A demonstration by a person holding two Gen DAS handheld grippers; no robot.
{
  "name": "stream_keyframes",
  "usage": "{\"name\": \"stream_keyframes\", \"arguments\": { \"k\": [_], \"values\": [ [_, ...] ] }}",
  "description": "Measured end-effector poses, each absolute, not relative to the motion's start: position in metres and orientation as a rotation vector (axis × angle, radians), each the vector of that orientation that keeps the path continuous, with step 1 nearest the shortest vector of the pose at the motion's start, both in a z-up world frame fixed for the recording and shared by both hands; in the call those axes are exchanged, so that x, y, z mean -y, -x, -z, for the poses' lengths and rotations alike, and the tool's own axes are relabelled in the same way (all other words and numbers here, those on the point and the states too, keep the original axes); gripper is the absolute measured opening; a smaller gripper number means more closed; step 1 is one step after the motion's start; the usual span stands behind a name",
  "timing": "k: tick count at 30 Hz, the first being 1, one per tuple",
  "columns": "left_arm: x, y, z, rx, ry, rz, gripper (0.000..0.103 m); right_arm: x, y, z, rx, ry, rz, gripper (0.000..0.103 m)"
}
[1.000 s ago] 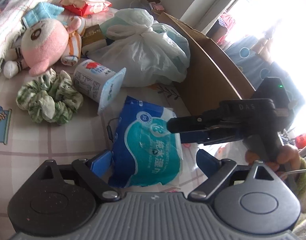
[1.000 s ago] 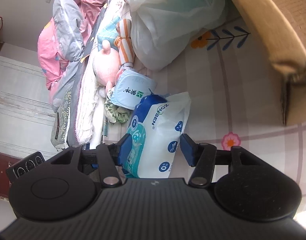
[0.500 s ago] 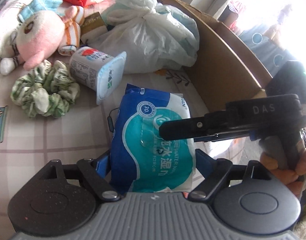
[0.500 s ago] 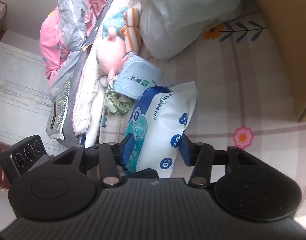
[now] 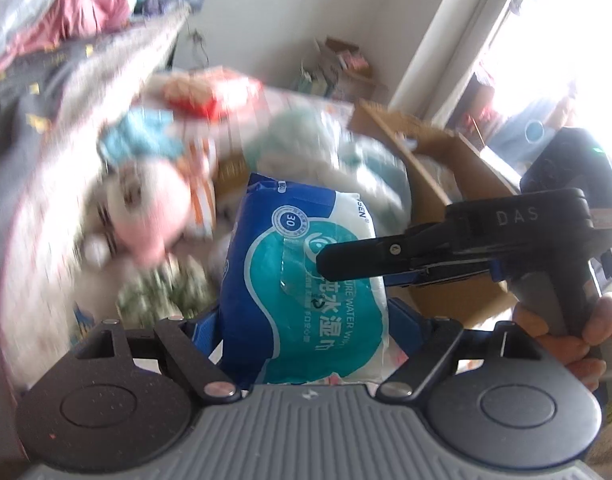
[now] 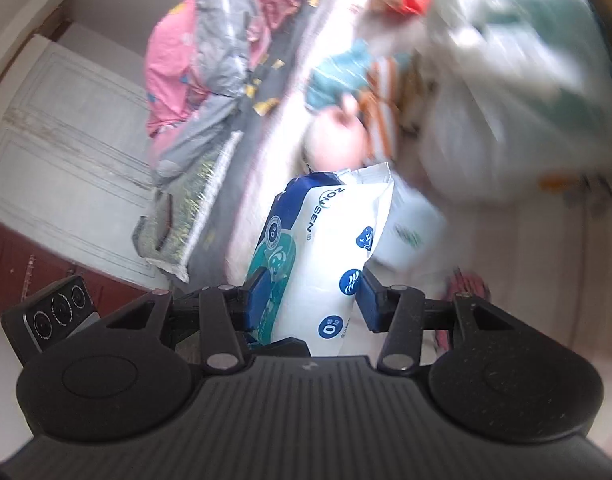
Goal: Organize soft objects
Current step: 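Carry the wet-wipe pack into the cardboard box and open the right gripper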
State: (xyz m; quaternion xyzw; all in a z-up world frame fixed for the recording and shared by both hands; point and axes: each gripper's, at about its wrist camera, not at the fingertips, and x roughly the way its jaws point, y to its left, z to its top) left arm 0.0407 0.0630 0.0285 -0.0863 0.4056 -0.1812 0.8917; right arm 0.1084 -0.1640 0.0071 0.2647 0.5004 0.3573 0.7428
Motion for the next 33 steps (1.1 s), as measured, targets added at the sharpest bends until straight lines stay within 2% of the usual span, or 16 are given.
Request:
{"name": "stream_keyframes", "arguments": {
  "k": [8, 12, 17, 24, 27, 33],
  "values": [
    [-0.023, -0.106, -0.078, -0.742, 0.142, 0.387, 0.084, 0.189, -0.175, -0.068, -0.981, -0.560, -0.798, 0.046],
    [0.024, -0.140, -0.093, -0.722, 0.118, 0.462, 0.084, 0.234, -0.197, -0.092, -0.907, -0.566, -0.744, 0.046],
    [0.099, -0.179, -0.090, -0.756, 0.104, 0.583, 0.084, 0.311, -0.213, -0.095, -0.851, -0.609, -0.624, 0.046],
    [0.186, -0.210, -0.050, -0.868, 0.034, 0.668, 0.087, 0.407, -0.234, -0.048, -0.901, -0.700, -0.502, 0.047],
    [0.189, -0.221, -0.031, -0.948, 0.038, 0.657, 0.087, 0.430, -0.254, -0.007, -0.996, -0.748, -0.529, 0.047],
    [0.164, -0.216, -0.030, -0.924, 0.032, 0.626, 0.087, 0.429, -0.288, 0.082, -1.267, -0.632, -0.391, 0.050]
  ]
}}
